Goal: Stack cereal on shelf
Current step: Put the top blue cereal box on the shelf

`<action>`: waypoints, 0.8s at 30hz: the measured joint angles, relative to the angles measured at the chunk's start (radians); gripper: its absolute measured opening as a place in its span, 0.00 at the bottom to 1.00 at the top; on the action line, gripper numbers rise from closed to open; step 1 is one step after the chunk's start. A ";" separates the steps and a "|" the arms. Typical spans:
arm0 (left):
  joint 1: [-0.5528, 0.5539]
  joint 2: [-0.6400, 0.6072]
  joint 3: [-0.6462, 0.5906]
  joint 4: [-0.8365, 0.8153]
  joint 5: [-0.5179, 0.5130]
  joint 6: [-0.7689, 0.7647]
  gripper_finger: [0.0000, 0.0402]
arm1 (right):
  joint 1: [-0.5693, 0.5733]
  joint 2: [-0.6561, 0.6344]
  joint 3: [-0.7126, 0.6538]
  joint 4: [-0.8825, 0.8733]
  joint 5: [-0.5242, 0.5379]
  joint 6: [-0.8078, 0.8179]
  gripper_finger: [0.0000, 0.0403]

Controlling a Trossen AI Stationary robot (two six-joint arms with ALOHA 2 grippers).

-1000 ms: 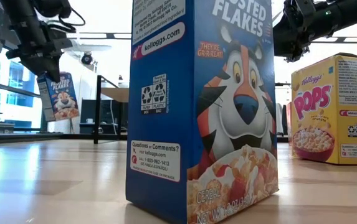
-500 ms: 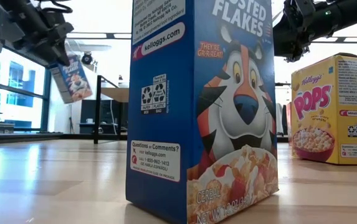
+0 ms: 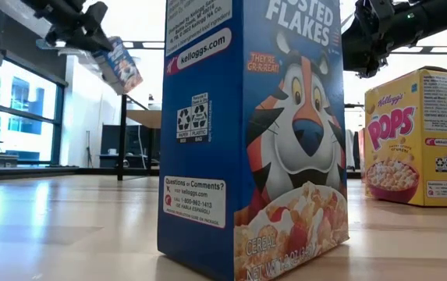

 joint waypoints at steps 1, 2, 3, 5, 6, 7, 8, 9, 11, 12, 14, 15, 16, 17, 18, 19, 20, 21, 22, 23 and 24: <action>0.000 0.002 0.000 0.038 0.000 0.022 0.43 | 0.000 0.000 0.000 0.000 0.000 0.000 0.56; -0.002 0.006 0.000 0.075 0.002 0.044 0.43 | 0.000 0.000 0.000 0.000 0.000 0.000 0.56; -0.003 0.010 0.000 0.112 0.004 0.065 0.43 | 0.000 0.000 0.000 0.000 0.000 0.000 0.56; -0.006 0.019 0.000 0.188 0.006 0.102 0.43 | 0.000 0.002 0.000 0.000 -0.002 0.001 0.56; -0.009 0.023 0.000 0.224 0.006 0.116 0.43 | 0.000 0.006 0.000 -0.001 -0.004 0.002 0.56; -0.012 0.029 0.000 0.258 0.007 0.130 0.43 | 0.000 0.009 0.000 -0.002 -0.004 0.002 0.56; -0.016 0.037 0.000 0.291 0.012 0.141 0.43 | 0.000 0.013 0.000 -0.006 -0.004 0.000 0.56; -0.018 0.046 0.001 0.321 0.021 0.151 0.43 | 0.000 0.018 0.000 -0.007 -0.004 0.000 0.56; -0.023 0.066 0.001 0.369 0.042 0.165 0.43 | 0.000 0.025 0.000 -0.014 -0.003 0.000 0.56; -0.024 0.076 0.001 0.391 0.054 0.173 0.43 | 0.000 0.029 0.000 -0.016 -0.003 0.000 0.56; -0.024 0.100 0.016 0.404 0.070 0.185 0.43 | 0.000 0.035 0.000 -0.016 -0.003 0.001 0.56; -0.024 0.119 0.033 0.400 0.075 0.185 0.43 | 0.000 0.035 0.000 -0.016 -0.003 0.001 0.56; -0.024 0.140 0.052 0.395 0.082 0.185 0.43 | 0.000 0.035 0.000 -0.015 -0.003 0.001 0.56; -0.024 0.160 0.073 0.382 0.086 0.186 0.43 | 0.000 0.035 0.000 -0.015 -0.003 0.001 0.56; -0.024 0.182 0.099 0.371 0.088 0.186 0.43 | 0.000 0.034 0.000 -0.015 -0.003 0.002 0.56; -0.024 0.205 0.126 0.363 0.088 0.186 0.43 | 0.000 0.034 0.000 -0.015 -0.003 0.002 0.56; -0.024 0.227 0.152 0.354 0.088 0.190 0.43 | 0.000 0.034 0.000 -0.015 -0.003 0.002 0.56; -0.023 0.248 0.177 0.342 0.088 0.201 0.43 | 0.000 0.034 0.000 -0.015 -0.003 0.002 0.56; -0.023 0.269 0.201 0.333 0.089 0.213 0.43 | 0.000 0.034 0.000 -0.015 -0.003 0.002 0.56; -0.023 0.289 0.224 0.323 0.088 0.227 0.43 | 0.000 0.034 0.000 -0.015 -0.003 0.002 0.56; -0.023 0.309 0.247 0.311 0.088 0.238 0.43 | 0.000 0.034 0.000 -0.015 -0.003 0.002 0.56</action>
